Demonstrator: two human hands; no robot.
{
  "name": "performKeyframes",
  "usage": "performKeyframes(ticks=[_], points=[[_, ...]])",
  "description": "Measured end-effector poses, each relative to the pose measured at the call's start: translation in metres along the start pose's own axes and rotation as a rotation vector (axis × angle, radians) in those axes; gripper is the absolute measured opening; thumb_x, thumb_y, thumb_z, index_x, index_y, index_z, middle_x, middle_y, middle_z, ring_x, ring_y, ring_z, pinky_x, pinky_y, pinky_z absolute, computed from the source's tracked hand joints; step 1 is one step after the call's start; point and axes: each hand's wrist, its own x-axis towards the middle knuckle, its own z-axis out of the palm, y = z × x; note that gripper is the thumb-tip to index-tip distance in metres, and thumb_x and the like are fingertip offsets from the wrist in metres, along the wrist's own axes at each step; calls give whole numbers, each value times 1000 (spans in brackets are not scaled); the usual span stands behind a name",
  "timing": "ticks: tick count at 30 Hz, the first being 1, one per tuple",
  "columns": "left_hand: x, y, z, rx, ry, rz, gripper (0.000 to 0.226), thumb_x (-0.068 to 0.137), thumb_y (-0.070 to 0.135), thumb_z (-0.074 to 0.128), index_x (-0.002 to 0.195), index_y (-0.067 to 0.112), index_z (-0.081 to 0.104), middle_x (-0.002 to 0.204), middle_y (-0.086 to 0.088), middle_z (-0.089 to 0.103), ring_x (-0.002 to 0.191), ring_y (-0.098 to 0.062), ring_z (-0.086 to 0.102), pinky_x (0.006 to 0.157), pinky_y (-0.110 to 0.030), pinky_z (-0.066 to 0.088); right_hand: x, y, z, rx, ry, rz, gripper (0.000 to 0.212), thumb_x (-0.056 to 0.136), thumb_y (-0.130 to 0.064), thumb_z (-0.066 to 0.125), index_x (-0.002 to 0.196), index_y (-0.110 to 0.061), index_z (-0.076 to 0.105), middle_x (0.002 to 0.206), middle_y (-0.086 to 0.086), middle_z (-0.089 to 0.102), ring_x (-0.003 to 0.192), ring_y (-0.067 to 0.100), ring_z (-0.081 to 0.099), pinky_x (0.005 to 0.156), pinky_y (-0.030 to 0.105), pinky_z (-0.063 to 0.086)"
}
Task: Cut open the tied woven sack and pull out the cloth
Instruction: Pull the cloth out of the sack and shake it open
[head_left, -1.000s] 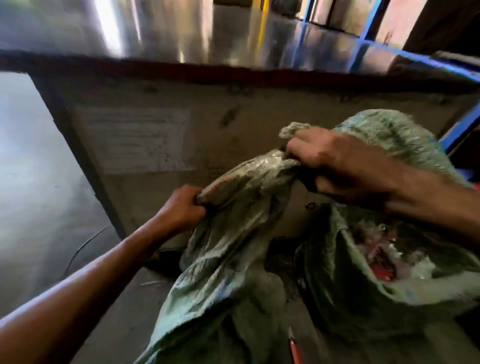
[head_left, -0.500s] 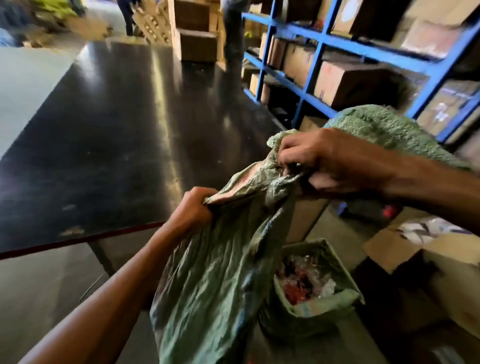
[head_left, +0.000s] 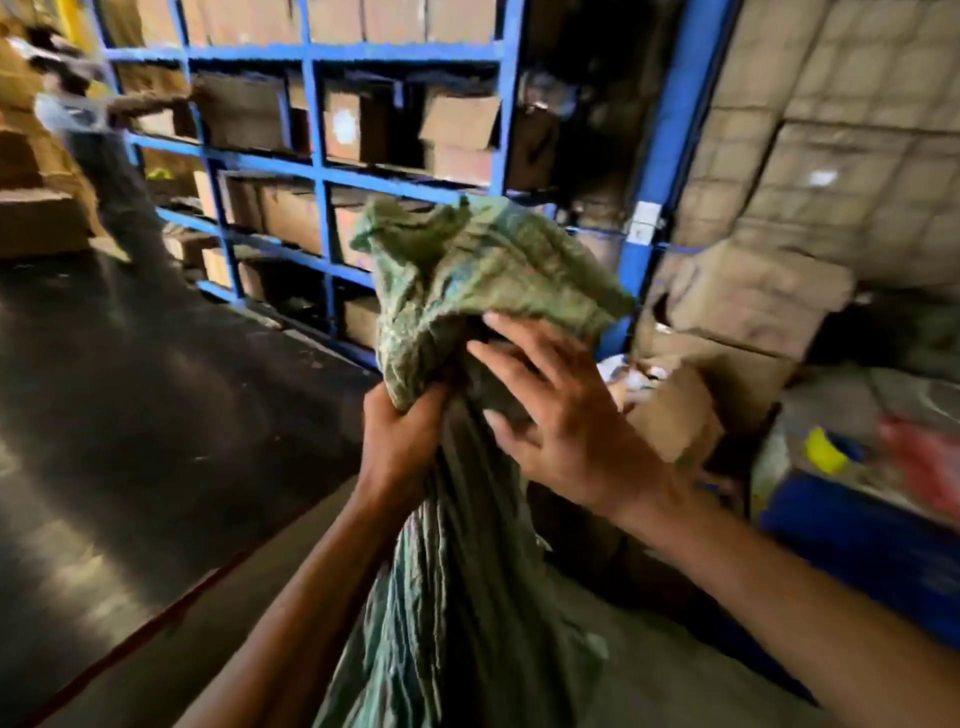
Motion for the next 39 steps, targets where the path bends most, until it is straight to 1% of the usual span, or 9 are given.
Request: performKeyframes(ticks=[6,9,12,16,19,30,33,37,39], points=[[-32,23,103,-328,-168,-260,10,72,24,75,81,22,75,99,-7,75,98,-27,68,91,-52,52,-173,44,7,408,-293,893,41,81,-26,65,119,-24,53,127,2,57,119,16,51,101,34,41],[-48,36,145,-363,-267,-244,10,80,20,72,72,25,76,88,-1,77,93,-24,70,88,-50,54,-223,58,-6,369,-109,1130,25,88,-8,55,111,-15,61,114,4,65,106,13,58,86,26,45],[-67,26,179,-243,-351,-158,12,79,32,72,87,23,75,90,8,76,92,-10,69,90,-40,55,-239,73,-59,244,265,1163,26,82,6,55,82,-19,65,78,-5,66,76,-10,59,70,11,45],[-133,-11,222,-29,-769,-85,25,78,13,73,99,22,63,90,25,68,79,22,59,90,-15,49,-240,86,-132,166,375,1018,13,75,4,58,79,-3,69,70,-5,63,64,-3,57,61,14,42],[-186,-50,249,-8,-1092,-163,39,70,-6,75,96,21,66,88,22,74,87,5,66,84,-22,52,-257,88,-154,166,359,1017,13,76,4,58,80,-1,69,74,2,66,62,-8,58,63,12,43],[-262,-31,372,-179,-1259,-173,60,59,-21,70,100,22,56,72,36,67,75,20,60,69,-1,44,-474,65,-272,60,47,1387,65,77,-21,73,134,-23,42,137,0,48,125,9,44,101,8,32],[-274,-19,406,-236,-1294,-194,68,49,-8,72,109,17,53,80,29,69,75,17,62,69,-2,46,-529,60,-294,-260,22,1487,69,78,-25,64,139,-31,33,146,0,39,136,18,32,115,34,23],[-298,-20,448,-278,-1333,-289,74,39,7,83,108,20,58,96,16,66,79,10,65,72,-14,51,-582,37,-318,-386,-166,1770,53,89,-22,57,138,-20,37,150,7,33,141,27,22,115,39,7],[-317,-26,468,-290,-1324,-346,54,58,1,81,104,21,60,95,11,67,73,9,65,65,-13,52,-604,18,-313,-353,-50,1818,42,92,-20,54,134,-17,44,143,9,44,135,28,36,112,32,22]])
